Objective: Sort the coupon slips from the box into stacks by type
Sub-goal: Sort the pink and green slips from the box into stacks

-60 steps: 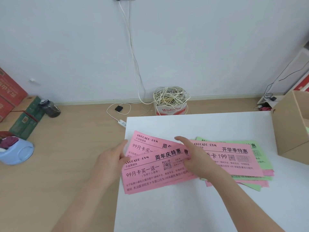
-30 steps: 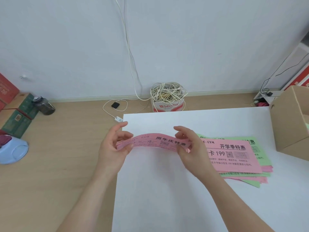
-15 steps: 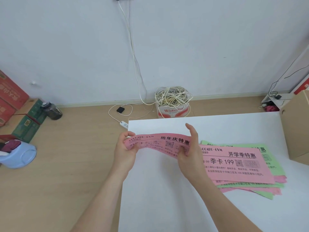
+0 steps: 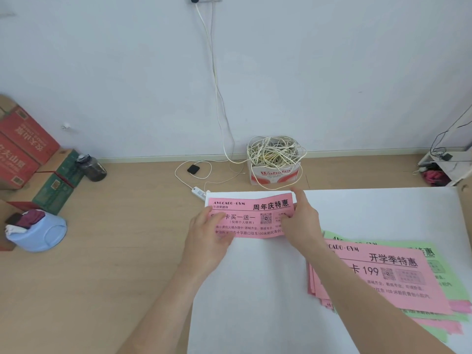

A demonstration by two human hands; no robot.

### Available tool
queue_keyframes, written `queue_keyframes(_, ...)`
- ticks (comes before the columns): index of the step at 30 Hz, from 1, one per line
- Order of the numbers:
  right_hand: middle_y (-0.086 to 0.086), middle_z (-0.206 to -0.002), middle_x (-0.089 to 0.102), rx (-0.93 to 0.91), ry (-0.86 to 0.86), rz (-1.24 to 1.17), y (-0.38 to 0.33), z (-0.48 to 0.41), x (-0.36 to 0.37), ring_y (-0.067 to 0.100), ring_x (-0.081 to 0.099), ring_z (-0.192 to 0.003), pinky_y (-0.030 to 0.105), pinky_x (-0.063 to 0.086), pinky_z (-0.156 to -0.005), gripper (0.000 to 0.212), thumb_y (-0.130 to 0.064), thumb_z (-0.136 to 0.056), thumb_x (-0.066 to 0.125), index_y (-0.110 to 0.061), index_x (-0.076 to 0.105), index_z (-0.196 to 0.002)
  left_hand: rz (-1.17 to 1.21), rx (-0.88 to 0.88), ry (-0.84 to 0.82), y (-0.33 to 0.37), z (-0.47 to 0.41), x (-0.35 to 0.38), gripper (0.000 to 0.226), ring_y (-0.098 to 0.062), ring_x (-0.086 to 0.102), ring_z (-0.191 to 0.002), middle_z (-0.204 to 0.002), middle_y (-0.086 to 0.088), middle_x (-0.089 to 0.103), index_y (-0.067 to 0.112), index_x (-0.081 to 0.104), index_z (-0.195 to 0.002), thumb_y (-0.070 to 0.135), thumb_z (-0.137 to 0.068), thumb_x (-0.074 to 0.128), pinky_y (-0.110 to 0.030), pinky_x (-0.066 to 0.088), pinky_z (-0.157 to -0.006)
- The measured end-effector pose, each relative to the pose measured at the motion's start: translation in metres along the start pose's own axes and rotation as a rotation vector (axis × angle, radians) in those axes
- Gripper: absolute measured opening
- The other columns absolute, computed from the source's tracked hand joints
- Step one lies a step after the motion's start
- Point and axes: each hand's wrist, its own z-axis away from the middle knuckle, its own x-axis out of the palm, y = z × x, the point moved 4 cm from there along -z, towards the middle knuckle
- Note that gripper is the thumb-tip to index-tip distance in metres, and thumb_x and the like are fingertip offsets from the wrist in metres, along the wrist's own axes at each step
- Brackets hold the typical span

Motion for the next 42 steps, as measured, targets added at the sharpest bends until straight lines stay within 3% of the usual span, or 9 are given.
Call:
queue_keyframes(10, 0.010, -0.110, 0.056, -0.089, 0.004, 0.356, 0.001, -0.005, 0.001, 0.030, 0.051, -0.102, 0.035, 0.041, -0.080, 0.062, -0.008, -0.085, 0.054, -0.018, 0.033, -0.142, -0.168, 0.073, -0.031, -0.003, -0.005, 0.008, 0.048, -0.022, 0.036, -0.132, -0.142, -0.004, 0.044, 0.017, 0.058, -0.127, 0.038, -0.085, 0.065, -0.032, 0.035, -0.104)
queue_keyframes(15, 0.002, -0.137, 0.046, -0.069, -0.064, 0.471, 0.002, 0.018, -0.050, 0.026, 0.037, -0.127, 0.044, 0.039, -0.101, 0.057, -0.034, -0.091, 0.056, -0.028, 0.033, -0.144, -0.187, 0.084, -0.035, -0.001, -0.006, 0.006, 0.047, -0.024, 0.039, -0.128, -0.140, -0.006, 0.046, 0.016, 0.060, -0.125, 0.036, -0.083, 0.068, -0.036, 0.039, -0.099)
queue_keyframes(20, -0.012, -0.145, 0.040, 0.048, -0.108, 0.523, 0.043, 0.078, -0.142, 0.016, 0.028, -0.134, 0.034, 0.029, -0.107, 0.059, -0.041, -0.090, 0.060, -0.037, 0.035, -0.142, -0.115, 0.206, 0.040, 0.046, 0.015, -0.002, 0.042, -0.026, 0.043, -0.126, -0.137, -0.004, 0.050, 0.019, 0.063, -0.121, 0.029, -0.081, 0.072, -0.039, 0.041, -0.098)
queue_keyframes(23, -0.005, -0.149, 0.037, 0.173, -0.075, 0.518, 0.079, 0.101, -0.173, 0.019, 0.027, -0.136, 0.030, 0.023, -0.107, 0.063, -0.040, -0.091, 0.060, -0.030, 0.031, -0.146, -0.040, 0.442, -0.144, 0.112, 0.053, 0.031, 0.041, -0.020, 0.036, -0.133, -0.141, 0.005, 0.046, 0.025, 0.061, -0.122, 0.037, -0.084, 0.068, -0.035, 0.035, -0.108)
queue_keyframes(27, -0.003, -0.153, 0.032, 0.260, -0.051, 0.467, 0.119, 0.108, -0.184, 0.024, 0.028, -0.137, 0.033, 0.024, -0.110, 0.071, -0.038, -0.090, 0.060, -0.027, 0.023, -0.150, -0.237, 0.576, -0.436, 0.170, 0.083, 0.099, 0.068, -0.016, 0.003, -0.145, -0.158, 0.002, 0.008, 0.035, 0.028, -0.144, 0.060, -0.086, 0.050, -0.032, 0.005, -0.117)
queue_keyframes(31, -0.004, -0.144, 0.040, 0.187, -0.001, 0.496, 0.136, 0.103, -0.190, 0.023, 0.038, -0.126, 0.030, 0.031, -0.105, 0.073, -0.032, -0.085, 0.066, -0.026, 0.028, -0.147, -0.393, 0.563, -0.431, 0.187, 0.085, 0.125, 0.076, -0.024, 0.000, -0.145, -0.158, -0.002, 0.003, 0.036, 0.019, -0.145, 0.067, -0.082, 0.047, -0.042, 0.002, -0.117)
queue_keyframes(35, -0.006, -0.123, 0.051, 0.178, -0.016, 0.317, 0.150, 0.103, -0.196, 0.014, 0.055, -0.106, 0.032, 0.046, -0.092, 0.068, -0.020, -0.080, 0.069, -0.032, 0.040, -0.140, -0.448, 0.541, -0.467, 0.189, 0.104, 0.123, 0.068, -0.025, 0.025, -0.141, -0.153, -0.007, 0.028, 0.029, 0.043, -0.135, 0.068, -0.080, 0.039, -0.039, 0.021, -0.116)
queue_keyframes(38, -0.012, -0.094, 0.058, 0.158, -0.017, 0.207, 0.156, 0.107, -0.198, 0.003, 0.058, -0.081, 0.017, 0.044, -0.067, 0.055, -0.011, -0.080, 0.063, -0.033, 0.051, -0.128, -0.388, 0.509, -0.449, 0.187, 0.124, 0.117, 0.063, -0.019, 0.064, -0.107, -0.119, 0.000, 0.066, 0.028, 0.071, -0.100, 0.069, -0.069, 0.033, -0.028, 0.053, -0.084)
queue_keyframes(42, -0.012, -0.070, 0.057, 0.153, -0.005, 0.109, 0.164, 0.106, -0.204, 0.003, 0.052, -0.067, 0.014, 0.037, -0.057, 0.045, -0.005, -0.081, 0.058, -0.028, 0.061, -0.120, -0.375, 0.501, -0.379, 0.195, 0.133, 0.107, 0.054, -0.012, 0.067, -0.094, -0.104, 0.008, 0.070, 0.032, 0.072, -0.085, 0.068, -0.068, 0.035, -0.022, 0.056, -0.069)
